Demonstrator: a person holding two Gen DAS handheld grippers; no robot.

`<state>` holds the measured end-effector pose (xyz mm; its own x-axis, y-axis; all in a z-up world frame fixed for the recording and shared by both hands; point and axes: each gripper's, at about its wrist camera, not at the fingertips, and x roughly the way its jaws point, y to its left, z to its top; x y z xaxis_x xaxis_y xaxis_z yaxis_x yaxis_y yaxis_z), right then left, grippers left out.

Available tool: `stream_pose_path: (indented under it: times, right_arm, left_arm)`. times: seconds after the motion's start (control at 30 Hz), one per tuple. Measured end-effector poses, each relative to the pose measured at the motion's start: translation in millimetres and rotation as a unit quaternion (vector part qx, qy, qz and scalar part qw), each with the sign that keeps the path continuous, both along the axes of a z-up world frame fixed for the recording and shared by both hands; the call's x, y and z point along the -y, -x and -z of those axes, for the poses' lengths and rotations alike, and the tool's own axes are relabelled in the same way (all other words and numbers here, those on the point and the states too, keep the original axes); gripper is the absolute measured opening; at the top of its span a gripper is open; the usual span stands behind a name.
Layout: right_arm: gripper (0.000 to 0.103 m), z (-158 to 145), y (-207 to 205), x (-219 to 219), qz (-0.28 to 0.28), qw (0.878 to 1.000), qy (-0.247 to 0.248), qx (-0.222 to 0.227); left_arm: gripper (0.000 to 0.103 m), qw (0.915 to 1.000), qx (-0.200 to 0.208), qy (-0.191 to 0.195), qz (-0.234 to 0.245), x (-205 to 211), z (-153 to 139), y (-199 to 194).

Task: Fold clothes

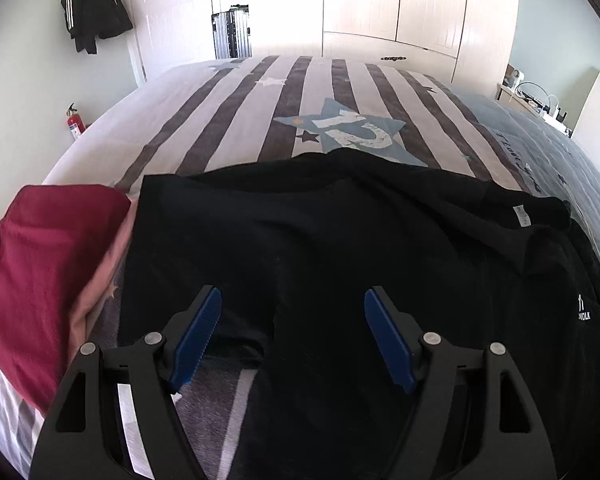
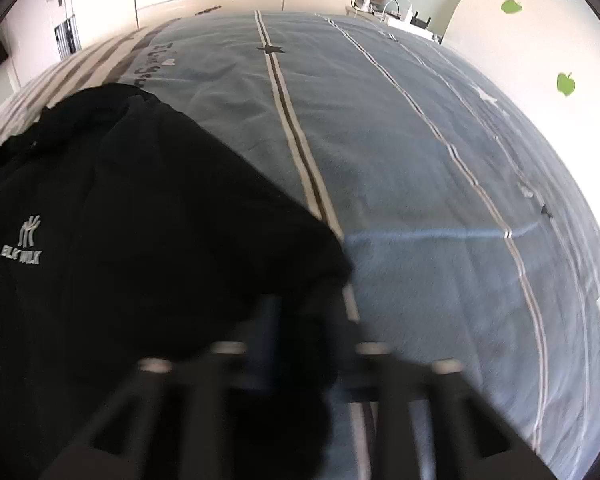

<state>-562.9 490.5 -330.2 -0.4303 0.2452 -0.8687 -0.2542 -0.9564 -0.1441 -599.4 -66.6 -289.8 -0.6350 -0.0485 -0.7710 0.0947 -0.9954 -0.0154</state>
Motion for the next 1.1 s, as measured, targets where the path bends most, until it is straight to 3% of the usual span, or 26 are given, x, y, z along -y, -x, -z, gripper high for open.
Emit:
stream_pose_path:
  times: [0.3,0.47,0.63,0.7,0.8,0.93,1.1]
  right_arm:
    - [0.006,-49,48,-42,0.001,0.998,-0.044,-0.035]
    - [0.004,-62,92,-96,0.073,0.994,-0.068,-0.034]
    - [0.009,-75,99,-85,0.083,0.994,-0.059,-0.041]
    - [0.031,-75,95,-54,0.041,0.997,-0.032,-0.05]
    - [0.049,-68,84,15,-0.04,0.997,-0.007,-0.067]
    - [0.05,-41,93,97,-0.108,0.992,0.023,-0.066]
    - [0.05,-26,123,162,-0.127,0.989,0.03,-0.07]
  left_arm:
    - [0.072,0.9999,-0.011,0.01,0.005,5,-12,6]
    - [0.072,0.9999,-0.012,0.012,0.004,9,-14,12]
    - [0.072,0.9998,-0.003,0.001,0.022,-1,-6,27]
    - [0.072,0.9995,-0.002,-0.009,0.032,-8,-3,36]
    - [0.072,0.9986,-0.003,-0.015,0.051,-27,1,55]
    - [0.072,0.9963,-0.01,-0.011,0.084,-64,5,84]
    - [0.072,0.9897,-0.006,0.002,0.143,-122,13,119]
